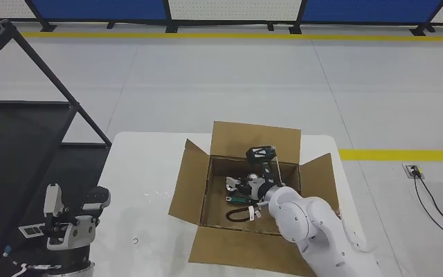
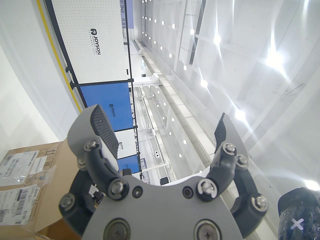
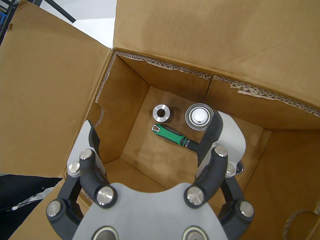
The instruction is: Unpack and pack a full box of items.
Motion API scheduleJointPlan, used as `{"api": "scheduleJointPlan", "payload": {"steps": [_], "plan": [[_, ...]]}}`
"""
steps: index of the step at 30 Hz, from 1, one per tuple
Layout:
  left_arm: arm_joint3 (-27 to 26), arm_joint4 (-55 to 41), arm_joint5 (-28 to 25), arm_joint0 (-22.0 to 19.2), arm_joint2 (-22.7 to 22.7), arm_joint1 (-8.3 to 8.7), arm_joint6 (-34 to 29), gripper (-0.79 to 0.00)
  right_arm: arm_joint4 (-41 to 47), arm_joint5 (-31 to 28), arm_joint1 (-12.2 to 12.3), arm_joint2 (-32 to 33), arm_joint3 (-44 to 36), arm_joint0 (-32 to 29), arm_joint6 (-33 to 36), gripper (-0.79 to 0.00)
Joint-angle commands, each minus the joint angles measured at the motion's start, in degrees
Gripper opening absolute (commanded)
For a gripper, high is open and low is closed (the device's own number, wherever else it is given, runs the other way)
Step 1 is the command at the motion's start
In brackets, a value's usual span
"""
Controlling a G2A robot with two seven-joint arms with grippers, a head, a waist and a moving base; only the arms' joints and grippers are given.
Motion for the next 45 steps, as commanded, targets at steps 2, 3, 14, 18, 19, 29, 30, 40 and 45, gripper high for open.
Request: {"api": "scheduleJointPlan", "payload": {"steps": [2,3,14,18,19,29,30,40,45], "plan": [[0.0,0.0,0.0,0.0,0.0,0.00,0.0,0.000,0.0,-0.1,0.0,0.0,-0.1,-0.1,0.0,0.000],[0.0,0.0,0.0,0.0,0.0,0.00,0.0,0.000,0.0,-0.1,0.0,0.0,-0.1,-0.1,0.0,0.000],[0.0,0.0,0.0,0.0,0.0,0.00,0.0,0.000,-0.4,-2.0,-0.1,0.9,4.6,-0.4,-1.0,0.000],[0.6,-0.3,1.3,0.0,-1.0,0.13,-1.3,0.000,-0.9,-3.8,-0.2,1.2,7.2,-0.2,-0.4,0.000],[0.7,-0.9,2.1,0.3,-1.3,0.19,-2.4,0.000,-1.2,-4.2,-0.3,1.1,7.7,-0.1,-0.2,0.000],[0.4,-8.8,8.6,1.5,-6.1,0.86,-11.6,0.000,-3.1,-4.0,-1.4,-0.5,13.6,1.9,-0.7,0.000],[0.4,-9.1,8.9,1.5,-6.4,0.90,-11.8,0.000,-3.0,-4.1,-1.5,-0.8,14.1,2.1,-0.7,0.000],[0.3,-9.4,9.2,1.4,-6.6,0.92,-11.7,0.000,-3.1,-4.2,-2.8,-1.9,18.2,3.6,-1.0,-0.428],[0.3,-9.4,9.2,1.4,-6.6,0.92,-11.7,0.000,-3.1,-4.2,-3.3,-2.2,19.6,4.1,-1.3,-0.449]]}}
